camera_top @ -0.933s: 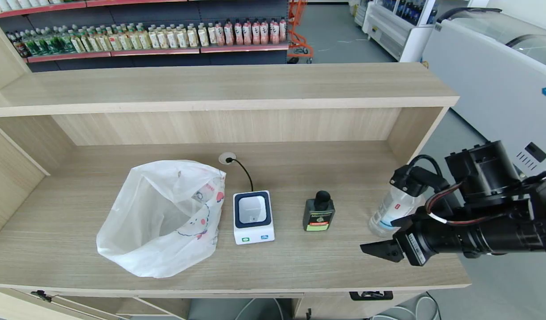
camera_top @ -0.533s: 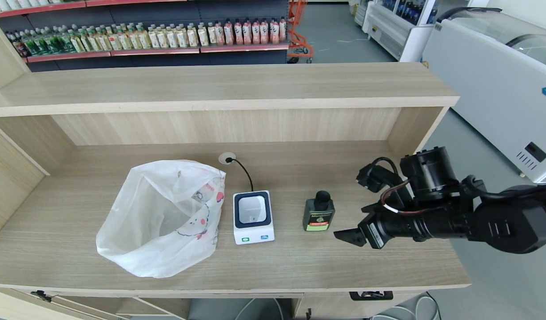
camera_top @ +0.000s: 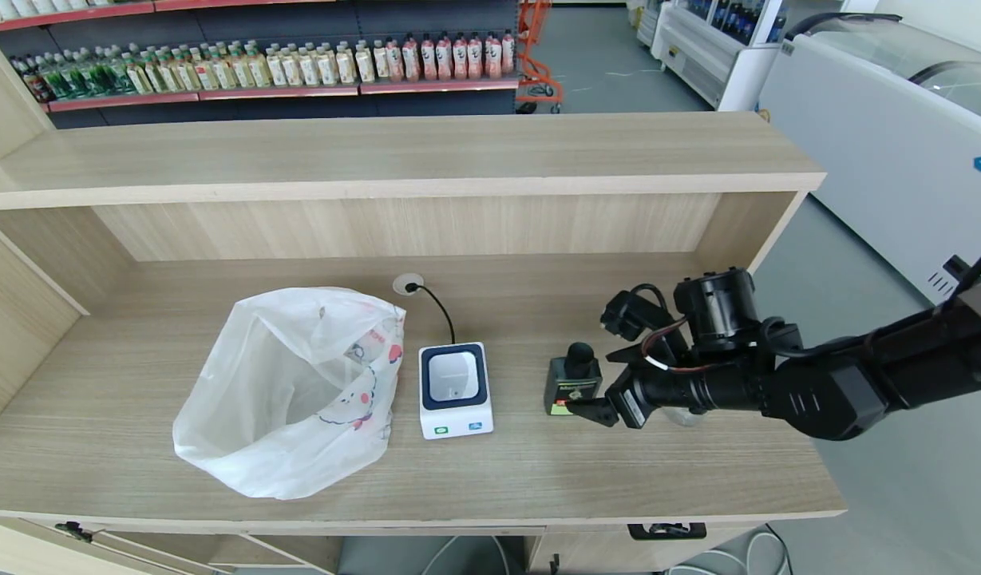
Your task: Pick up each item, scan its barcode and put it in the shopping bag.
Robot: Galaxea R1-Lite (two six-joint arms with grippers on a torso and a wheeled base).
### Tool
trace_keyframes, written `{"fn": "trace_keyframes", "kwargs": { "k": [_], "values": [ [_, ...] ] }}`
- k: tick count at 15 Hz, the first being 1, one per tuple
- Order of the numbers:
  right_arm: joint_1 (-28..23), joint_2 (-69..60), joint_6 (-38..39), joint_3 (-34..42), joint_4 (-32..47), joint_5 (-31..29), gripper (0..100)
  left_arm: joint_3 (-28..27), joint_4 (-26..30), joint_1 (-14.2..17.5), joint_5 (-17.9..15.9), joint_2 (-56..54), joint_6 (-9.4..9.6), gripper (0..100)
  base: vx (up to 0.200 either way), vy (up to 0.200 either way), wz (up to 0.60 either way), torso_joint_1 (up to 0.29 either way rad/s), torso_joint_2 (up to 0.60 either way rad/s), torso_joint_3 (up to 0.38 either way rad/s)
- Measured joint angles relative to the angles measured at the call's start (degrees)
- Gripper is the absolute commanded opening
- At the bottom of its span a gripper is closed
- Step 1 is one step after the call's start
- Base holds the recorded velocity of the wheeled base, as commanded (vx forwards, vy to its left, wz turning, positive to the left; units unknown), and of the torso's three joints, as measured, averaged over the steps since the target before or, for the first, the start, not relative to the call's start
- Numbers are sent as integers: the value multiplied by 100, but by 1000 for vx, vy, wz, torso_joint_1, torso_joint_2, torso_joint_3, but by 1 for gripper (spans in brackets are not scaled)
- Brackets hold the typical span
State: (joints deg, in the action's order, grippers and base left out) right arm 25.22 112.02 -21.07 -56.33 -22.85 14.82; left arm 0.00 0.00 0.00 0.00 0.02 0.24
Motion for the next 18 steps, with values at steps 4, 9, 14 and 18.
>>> {"fn": "trace_keyframes", "kwargs": {
  "k": [4, 9, 14, 18],
  "values": [
    [40, 358, -145, -273, -162, 45, 100, 0, 0, 0, 0, 0, 0, 100, 0, 0, 0, 0, 0, 0],
    [123, 683, -369, -642, -173, 458, 100, 0, 0, 0, 0, 0, 0, 100, 0, 0, 0, 0, 0, 0],
    [123, 903, -600, -797, -244, 569, 0, 0, 0, 0, 0, 0, 2, 100, 0, 0, 0, 0, 0, 0],
    [107, 975, -822, -797, -247, 564, 0, 0, 0, 0, 0, 0, 0, 100, 0, 0, 0, 0, 0, 0]
  ]
}}
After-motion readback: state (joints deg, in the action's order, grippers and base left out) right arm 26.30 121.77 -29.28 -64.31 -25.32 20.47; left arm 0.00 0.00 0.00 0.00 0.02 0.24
